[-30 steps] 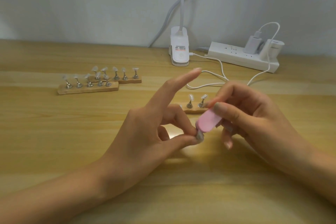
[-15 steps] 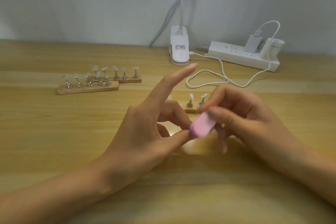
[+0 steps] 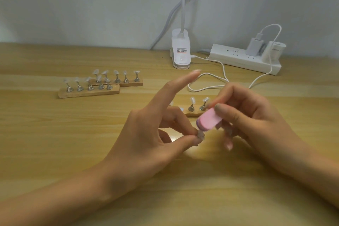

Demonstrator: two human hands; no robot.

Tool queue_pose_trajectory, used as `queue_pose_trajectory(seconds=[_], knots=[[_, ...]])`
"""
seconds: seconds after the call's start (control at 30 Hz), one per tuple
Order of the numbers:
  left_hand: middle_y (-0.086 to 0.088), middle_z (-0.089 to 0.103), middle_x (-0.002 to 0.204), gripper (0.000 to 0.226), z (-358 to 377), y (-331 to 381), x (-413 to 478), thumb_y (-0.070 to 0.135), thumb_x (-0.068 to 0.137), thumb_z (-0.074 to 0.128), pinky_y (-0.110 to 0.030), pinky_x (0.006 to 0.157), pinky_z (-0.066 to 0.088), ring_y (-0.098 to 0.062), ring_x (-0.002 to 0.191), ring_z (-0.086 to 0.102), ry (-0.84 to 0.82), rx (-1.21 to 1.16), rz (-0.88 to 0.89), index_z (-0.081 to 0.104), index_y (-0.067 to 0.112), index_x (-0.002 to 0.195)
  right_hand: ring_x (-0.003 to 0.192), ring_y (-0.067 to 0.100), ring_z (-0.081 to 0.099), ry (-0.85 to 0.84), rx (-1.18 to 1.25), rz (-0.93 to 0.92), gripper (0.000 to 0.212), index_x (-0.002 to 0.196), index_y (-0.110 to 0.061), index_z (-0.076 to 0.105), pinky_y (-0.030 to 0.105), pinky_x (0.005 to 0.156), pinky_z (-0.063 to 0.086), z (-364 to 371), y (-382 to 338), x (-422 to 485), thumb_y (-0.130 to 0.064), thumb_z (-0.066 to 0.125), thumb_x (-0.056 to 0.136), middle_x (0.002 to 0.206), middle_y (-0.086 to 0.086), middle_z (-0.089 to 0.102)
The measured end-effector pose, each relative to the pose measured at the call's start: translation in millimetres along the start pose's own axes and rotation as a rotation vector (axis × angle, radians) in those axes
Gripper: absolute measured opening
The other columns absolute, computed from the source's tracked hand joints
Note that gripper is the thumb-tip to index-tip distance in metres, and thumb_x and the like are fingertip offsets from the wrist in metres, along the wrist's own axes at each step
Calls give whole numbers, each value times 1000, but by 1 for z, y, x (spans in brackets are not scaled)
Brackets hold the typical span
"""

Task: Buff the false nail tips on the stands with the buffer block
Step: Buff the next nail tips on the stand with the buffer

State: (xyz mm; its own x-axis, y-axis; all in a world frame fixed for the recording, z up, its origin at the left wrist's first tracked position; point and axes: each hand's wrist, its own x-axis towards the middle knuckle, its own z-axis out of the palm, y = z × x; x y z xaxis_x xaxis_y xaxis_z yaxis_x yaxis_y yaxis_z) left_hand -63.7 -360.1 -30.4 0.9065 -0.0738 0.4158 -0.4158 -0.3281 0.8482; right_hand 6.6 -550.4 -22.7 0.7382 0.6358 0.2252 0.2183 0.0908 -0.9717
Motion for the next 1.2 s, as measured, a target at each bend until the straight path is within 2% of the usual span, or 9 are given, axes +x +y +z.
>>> queue_pose_trajectory(seconds=[0.1, 0.2, 0.3, 0.4, 0.6, 0.77, 0.97, 1.1, 1.2], knots=[[6, 67, 72, 90, 0, 0, 0, 13, 76, 79, -30, 44, 50, -13, 67, 69, -7, -3, 5, 36, 46, 147, 54, 8, 58, -102, -16, -1, 17, 85, -9, 62, 23, 43, 50, 1, 0, 1, -23, 68, 92, 79, 0, 70], [7, 69, 73, 87, 0, 0, 0, 17, 77, 79, -30, 45, 51, -13, 71, 70, 6, 10, 5, 36, 46, 147, 57, 8, 56, -8, -10, 12, 19, 80, -11, 61, 24, 43, 49, 0, 1, 1, -29, 67, 84, 79, 3, 69], [5, 67, 72, 87, 1, 1, 0, 18, 76, 78, -31, 45, 51, -15, 67, 68, -8, 11, 12, 36, 45, 148, 55, 9, 58, -84, -18, 3, 13, 81, -13, 64, 24, 43, 50, 0, -1, 2, -26, 65, 85, 79, 3, 69], [4, 69, 73, 87, 0, 0, 0, 16, 76, 79, -32, 45, 50, -14, 70, 71, 3, 4, -1, 37, 45, 147, 56, 11, 56, -23, -31, -16, 15, 78, -17, 63, 25, 43, 50, -1, 0, 2, -27, 69, 87, 79, 4, 69], [4, 68, 72, 86, 0, 0, 1, 16, 78, 79, -25, 46, 50, -16, 67, 67, -3, 25, 16, 37, 43, 147, 53, 12, 54, -69, 11, -1, 14, 79, -19, 65, 23, 43, 49, -1, 2, 3, -25, 72, 89, 82, 24, 63], [6, 67, 72, 86, 1, 0, 1, 13, 77, 78, -25, 46, 50, -15, 69, 68, -7, 42, 27, 37, 40, 148, 55, 8, 56, -83, 21, 11, 15, 79, -18, 64, 22, 43, 49, 0, 1, 2, -24, 73, 90, 81, 7, 68], [5, 67, 72, 84, 1, 0, 1, 14, 78, 78, -21, 45, 47, -6, 67, 66, -3, 48, 20, 37, 38, 148, 52, 11, 55, -64, 12, 6, 10, 79, -20, 66, 22, 41, 48, 1, 2, 3, -25, 72, 86, 80, 25, 63], [4, 67, 73, 86, 1, 0, 0, 11, 75, 76, -24, 45, 47, -11, 70, 68, -8, 39, 13, 38, 40, 147, 54, 5, 58, -128, 27, -1, 10, 82, -20, 67, 21, 42, 48, 2, 2, 2, -21, 71, 91, 79, 17, 66], [5, 68, 72, 84, 0, -1, 2, 11, 77, 78, -17, 47, 43, -8, 69, 67, -11, 15, -5, 39, 40, 145, 54, 7, 55, -25, 17, 15, 13, 79, -21, 65, 21, 41, 47, 0, 2, 3, -28, 73, 86, 76, 10, 66]])
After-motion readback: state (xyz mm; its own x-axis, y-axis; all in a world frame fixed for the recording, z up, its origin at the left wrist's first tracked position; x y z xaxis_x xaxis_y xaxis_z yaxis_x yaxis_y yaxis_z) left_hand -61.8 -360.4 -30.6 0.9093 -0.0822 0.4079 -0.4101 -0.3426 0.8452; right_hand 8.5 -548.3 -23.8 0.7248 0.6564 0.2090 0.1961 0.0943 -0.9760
